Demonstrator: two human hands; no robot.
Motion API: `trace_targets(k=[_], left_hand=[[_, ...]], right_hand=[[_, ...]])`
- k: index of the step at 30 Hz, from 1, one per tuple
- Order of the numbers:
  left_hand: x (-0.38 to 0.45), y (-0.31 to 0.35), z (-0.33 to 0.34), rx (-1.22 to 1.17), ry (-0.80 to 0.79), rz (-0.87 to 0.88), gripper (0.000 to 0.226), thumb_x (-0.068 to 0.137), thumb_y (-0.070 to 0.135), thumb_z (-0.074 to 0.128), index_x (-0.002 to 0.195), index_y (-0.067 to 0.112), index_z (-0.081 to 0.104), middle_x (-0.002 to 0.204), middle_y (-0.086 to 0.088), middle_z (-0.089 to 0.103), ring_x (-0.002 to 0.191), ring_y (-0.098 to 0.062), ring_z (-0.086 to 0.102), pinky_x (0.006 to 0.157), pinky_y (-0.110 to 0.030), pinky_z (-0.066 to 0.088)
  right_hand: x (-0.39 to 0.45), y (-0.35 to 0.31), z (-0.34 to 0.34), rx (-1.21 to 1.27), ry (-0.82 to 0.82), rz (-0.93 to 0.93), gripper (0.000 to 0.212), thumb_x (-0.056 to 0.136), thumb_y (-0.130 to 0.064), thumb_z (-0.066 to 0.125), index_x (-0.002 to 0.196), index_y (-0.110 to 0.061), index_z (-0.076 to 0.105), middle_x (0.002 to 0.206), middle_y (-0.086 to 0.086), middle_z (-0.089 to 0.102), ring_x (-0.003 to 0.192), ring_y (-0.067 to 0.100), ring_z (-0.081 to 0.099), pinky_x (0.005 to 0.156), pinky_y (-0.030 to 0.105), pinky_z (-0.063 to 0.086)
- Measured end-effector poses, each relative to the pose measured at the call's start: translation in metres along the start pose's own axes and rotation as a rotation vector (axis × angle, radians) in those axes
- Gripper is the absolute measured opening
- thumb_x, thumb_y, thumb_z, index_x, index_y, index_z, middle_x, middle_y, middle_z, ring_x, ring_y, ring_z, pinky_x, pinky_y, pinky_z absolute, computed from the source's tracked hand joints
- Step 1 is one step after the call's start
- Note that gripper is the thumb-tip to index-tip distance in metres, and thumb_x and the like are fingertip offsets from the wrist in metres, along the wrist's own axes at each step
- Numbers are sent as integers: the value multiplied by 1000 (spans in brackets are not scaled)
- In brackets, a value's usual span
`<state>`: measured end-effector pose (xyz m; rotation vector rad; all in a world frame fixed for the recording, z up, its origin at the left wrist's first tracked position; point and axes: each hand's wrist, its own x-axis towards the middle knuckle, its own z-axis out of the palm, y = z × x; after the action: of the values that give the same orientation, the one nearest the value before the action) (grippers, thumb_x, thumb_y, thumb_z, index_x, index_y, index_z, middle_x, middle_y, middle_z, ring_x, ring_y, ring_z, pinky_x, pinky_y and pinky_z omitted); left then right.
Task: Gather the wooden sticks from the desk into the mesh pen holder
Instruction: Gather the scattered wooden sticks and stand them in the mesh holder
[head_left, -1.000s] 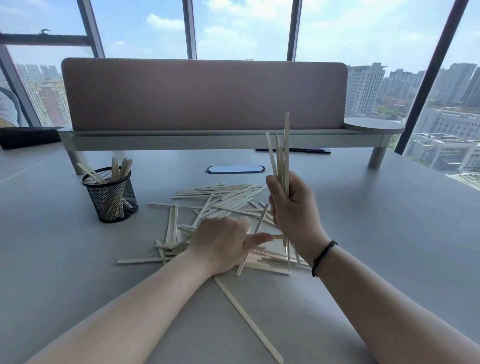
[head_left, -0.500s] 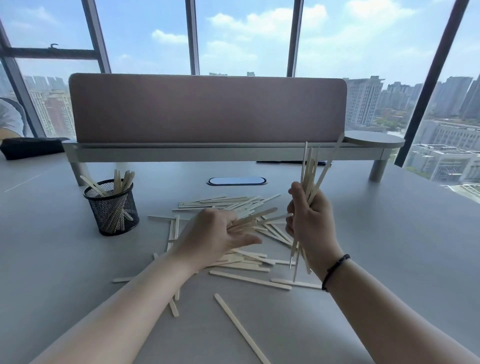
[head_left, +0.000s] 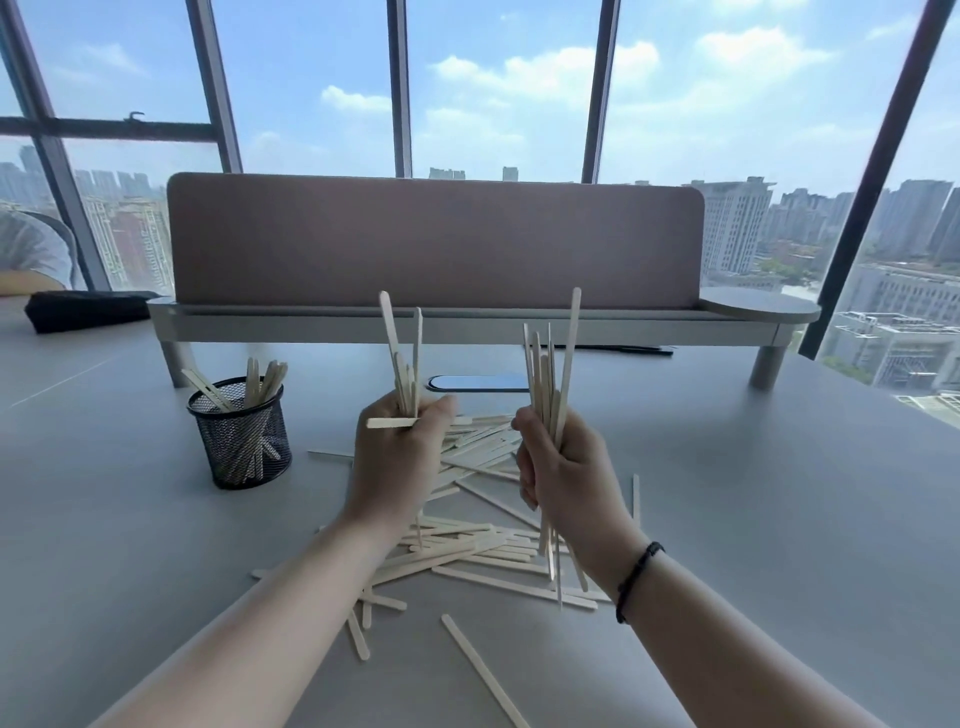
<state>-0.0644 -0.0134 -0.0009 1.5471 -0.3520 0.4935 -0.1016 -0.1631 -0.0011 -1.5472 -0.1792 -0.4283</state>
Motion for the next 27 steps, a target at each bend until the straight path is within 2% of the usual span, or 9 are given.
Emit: trace_targets(k=[3, 5, 7, 11, 14, 18, 21, 24, 27], left_hand=[[0, 0, 0, -8, 10, -13, 30, 81, 26, 63, 64, 2, 62, 51, -5, 46, 51, -19, 43, 56, -35, 37], [-1, 1, 1, 17, 13, -2, 32, 81, 24, 62, 53, 10, 56, 46, -6, 44, 47, -18, 43, 54, -33, 36], [-1, 0, 3, 21, 32, 18, 41, 82, 26, 63, 56, 5, 40, 51, -22, 33, 48, -20, 35, 50, -37, 32], [-4, -3, 4, 36, 19, 43, 66, 87, 46, 67, 63, -3, 31, 54, -23, 28, 50, -21, 28, 51, -36, 29], [-6, -7, 5, 42, -20, 31, 70, 84, 52, 73, 64, -3, 35, 54, -22, 32, 49, -20, 31, 50, -33, 31], [-6, -11, 7, 51, -67, -23, 68, 81, 55, 75, 71, -3, 41, 58, -14, 27, 53, -20, 31, 54, -35, 31], [-8, -8, 7, 60, -96, -13, 69, 80, 59, 69, 68, -3, 40, 57, -8, 27, 54, -20, 27, 54, -33, 27], [-11, -1, 8, 64, -136, 17, 57, 78, 54, 71, 63, 4, 49, 51, -4, 35, 51, -18, 33, 51, -27, 31], [-14, 1, 11, 36, -159, 19, 42, 79, 52, 71, 60, 19, 52, 49, 1, 37, 50, -16, 35, 50, -24, 33]], right_hand=[[4, 2, 8, -85, 10, -62, 33, 103, -17, 49, 87, 11, 42, 58, 11, 34, 48, 19, 29, 47, 30, 23], [6, 6, 12, -156, 29, -116, 32, 103, -19, 50, 82, 5, 45, 56, 4, 40, 48, 14, 35, 48, 27, 30], [7, 10, 15, -247, 45, -170, 31, 102, -22, 51, 80, 0, 48, 63, 2, 45, 56, 19, 43, 53, 34, 38], [9, 20, 15, -296, 31, -220, 31, 101, -24, 52, 76, -5, 49, 85, 0, 56, 100, 16, 54, 80, 50, 53], [12, 26, 11, -303, 22, -211, 26, 100, -25, 53, 82, -8, 56, 106, -20, 57, 140, 8, 34, 103, 42, 46], [8, 19, 11, -360, -29, -198, 25, 102, -23, 51, 80, -11, 54, 104, -9, 64, 145, -14, 7, 106, 7, 21], [4, 19, 15, -424, -59, -181, 21, 102, -22, 51, 83, -29, 50, 162, 1, 25, 148, -9, 3, 98, -4, 18], [3, 24, 14, -451, -54, -209, 15, 102, -16, 52, 96, -28, 56, 167, -7, -9, 152, 2, 0, 99, -1, 19], [6, 25, 13, -445, -66, -226, 27, 102, -11, 50, 89, -34, 51, 160, 8, 30, 151, 1, -10, 112, 17, 27]])
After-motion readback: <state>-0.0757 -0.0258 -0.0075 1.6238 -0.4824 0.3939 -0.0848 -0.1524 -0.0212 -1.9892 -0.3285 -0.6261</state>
